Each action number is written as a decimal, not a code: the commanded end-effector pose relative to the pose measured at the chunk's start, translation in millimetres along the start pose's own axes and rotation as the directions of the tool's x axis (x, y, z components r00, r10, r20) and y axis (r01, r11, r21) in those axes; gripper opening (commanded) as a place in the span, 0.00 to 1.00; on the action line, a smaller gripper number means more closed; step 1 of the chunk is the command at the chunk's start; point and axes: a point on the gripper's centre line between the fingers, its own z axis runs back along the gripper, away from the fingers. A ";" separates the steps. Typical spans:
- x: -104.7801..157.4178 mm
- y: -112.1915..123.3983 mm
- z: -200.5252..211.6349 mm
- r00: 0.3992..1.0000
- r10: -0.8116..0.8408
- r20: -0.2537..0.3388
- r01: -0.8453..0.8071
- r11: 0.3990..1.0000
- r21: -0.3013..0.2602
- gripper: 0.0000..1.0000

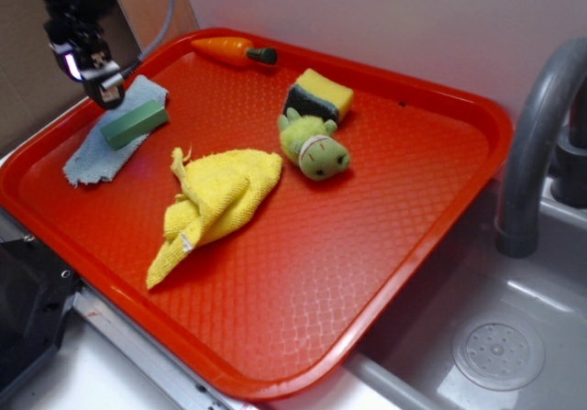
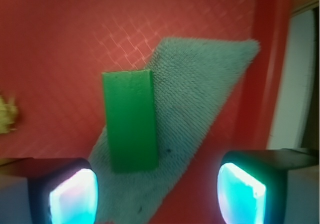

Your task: Grab the green block.

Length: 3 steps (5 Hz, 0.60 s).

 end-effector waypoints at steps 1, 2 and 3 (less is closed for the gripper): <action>9.3 -8.0 -27.8 0.995 -0.072 -0.072 0.075 0.997 0.036 1.00; 10.1 -9.7 -35.8 0.993 -0.073 -0.094 0.076 0.997 0.033 1.00; 10.5 -11.8 -39.6 0.992 -0.073 -0.099 0.078 0.996 0.049 0.05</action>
